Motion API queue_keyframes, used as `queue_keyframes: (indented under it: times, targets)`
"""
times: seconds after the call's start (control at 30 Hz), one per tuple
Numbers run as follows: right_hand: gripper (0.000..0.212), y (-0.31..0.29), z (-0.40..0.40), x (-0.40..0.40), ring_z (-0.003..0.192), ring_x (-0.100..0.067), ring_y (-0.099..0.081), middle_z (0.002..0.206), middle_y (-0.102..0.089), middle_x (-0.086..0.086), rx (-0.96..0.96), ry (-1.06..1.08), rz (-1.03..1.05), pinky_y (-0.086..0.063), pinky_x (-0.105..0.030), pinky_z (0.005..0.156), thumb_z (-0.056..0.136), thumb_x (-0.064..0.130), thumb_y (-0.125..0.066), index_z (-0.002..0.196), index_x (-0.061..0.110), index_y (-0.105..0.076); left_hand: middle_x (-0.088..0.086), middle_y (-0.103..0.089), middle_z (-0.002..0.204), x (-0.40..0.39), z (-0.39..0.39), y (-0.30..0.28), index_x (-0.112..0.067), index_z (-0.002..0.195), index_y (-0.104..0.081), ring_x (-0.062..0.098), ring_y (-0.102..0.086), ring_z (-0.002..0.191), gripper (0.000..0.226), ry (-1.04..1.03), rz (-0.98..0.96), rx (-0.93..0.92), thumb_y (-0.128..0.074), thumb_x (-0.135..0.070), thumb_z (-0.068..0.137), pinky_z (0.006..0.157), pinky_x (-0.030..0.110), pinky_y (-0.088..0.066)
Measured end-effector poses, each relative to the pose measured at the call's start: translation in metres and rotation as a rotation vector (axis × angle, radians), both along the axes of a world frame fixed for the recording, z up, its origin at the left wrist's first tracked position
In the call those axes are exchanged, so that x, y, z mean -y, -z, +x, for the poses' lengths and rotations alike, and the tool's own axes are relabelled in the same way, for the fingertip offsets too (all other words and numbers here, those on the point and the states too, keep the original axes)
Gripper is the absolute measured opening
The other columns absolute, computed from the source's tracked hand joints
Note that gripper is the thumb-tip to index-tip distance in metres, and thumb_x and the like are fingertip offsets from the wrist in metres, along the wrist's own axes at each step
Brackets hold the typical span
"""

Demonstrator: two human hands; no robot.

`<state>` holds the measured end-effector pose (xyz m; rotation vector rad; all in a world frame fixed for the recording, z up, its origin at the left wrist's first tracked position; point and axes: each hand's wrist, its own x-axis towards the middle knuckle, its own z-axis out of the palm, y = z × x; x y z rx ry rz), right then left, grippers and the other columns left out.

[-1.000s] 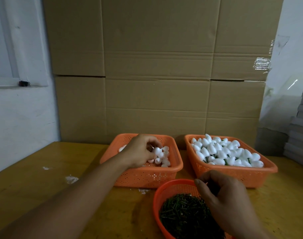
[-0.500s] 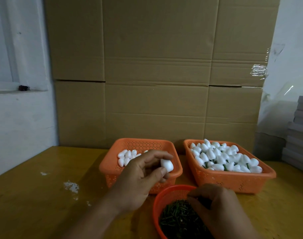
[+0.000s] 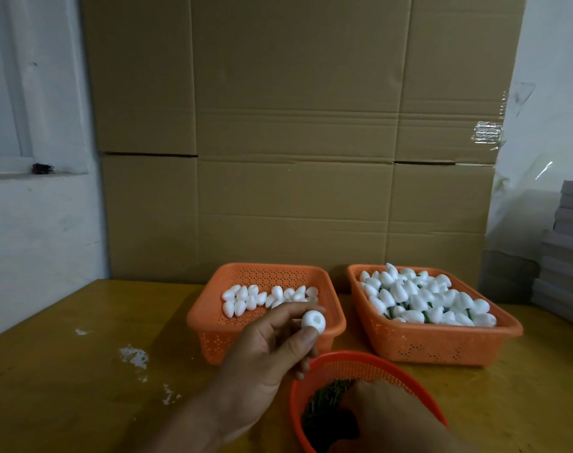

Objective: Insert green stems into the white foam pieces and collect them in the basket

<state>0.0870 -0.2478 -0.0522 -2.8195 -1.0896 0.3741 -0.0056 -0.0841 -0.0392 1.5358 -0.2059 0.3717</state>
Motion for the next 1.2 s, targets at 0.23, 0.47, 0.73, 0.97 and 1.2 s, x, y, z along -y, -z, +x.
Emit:
queue_keyframes:
  times: [0.23,0.47,0.73,0.97,1.2]
  targets:
    - [0.042,0.005,0.000,0.000,0.112,-0.015,-0.060,0.123,-0.063,0.003,0.060,0.042,0.039,-0.049,-0.030,0.098,0.084,0.040,-0.070,0.121,0.022,-0.061,0.008,-0.067,0.091,0.010,-0.004,-0.002,-0.012,0.108,-0.075,0.017,-0.060,0.079,0.026,0.020,-0.105,-0.002,-0.069,-0.027,0.088,0.066,0.025,-0.049]
    - [0.026,0.001,-0.002,0.005,0.110,-0.011,-0.060,0.123,-0.063,0.006,0.105,0.016,0.124,-0.050,-0.024,0.096,0.090,0.030,-0.065,0.115,0.025,-0.065,0.011,-0.060,0.075,0.014,-0.007,-0.005,-0.022,0.097,-0.062,0.017,-0.052,0.061,0.013,0.058,-0.255,-0.052,-0.064,-0.029,0.086,0.054,0.025,-0.041]
    - [0.017,0.001,-0.005,0.017,0.092,0.006,-0.057,0.107,-0.060,0.019,0.231,-0.054,0.352,-0.044,-0.008,0.078,0.080,0.038,-0.069,0.095,0.029,-0.068,0.008,-0.056,0.075,0.012,-0.003,-0.003,-0.012,0.106,-0.074,0.014,-0.050,0.058,0.033,0.112,-0.420,-0.132,-0.066,-0.038,0.089,0.050,0.024,-0.038]
    - [0.034,-0.006,-0.006,0.021,0.093,0.007,-0.064,0.097,-0.071,0.021,0.125,-0.002,0.533,-0.052,-0.016,0.085,0.077,0.035,-0.076,0.109,0.043,-0.069,0.009,-0.052,0.072,0.010,0.001,-0.001,-0.009,0.106,-0.074,0.014,-0.047,0.055,0.026,0.156,-0.502,-0.149,-0.064,-0.027,0.090,0.048,0.024,-0.036]
    - [0.022,-0.023,-0.027,0.027,0.056,-0.007,-0.067,0.066,-0.074,-0.005,-0.213,0.028,1.185,-0.050,-0.015,0.053,0.071,0.004,-0.085,0.071,0.024,-0.077,0.005,-0.047,0.063,0.012,0.000,-0.003,-0.020,0.102,-0.078,0.010,-0.040,0.046,0.027,0.124,-0.508,-0.147,-0.065,-0.038,0.087,0.040,0.020,-0.031]
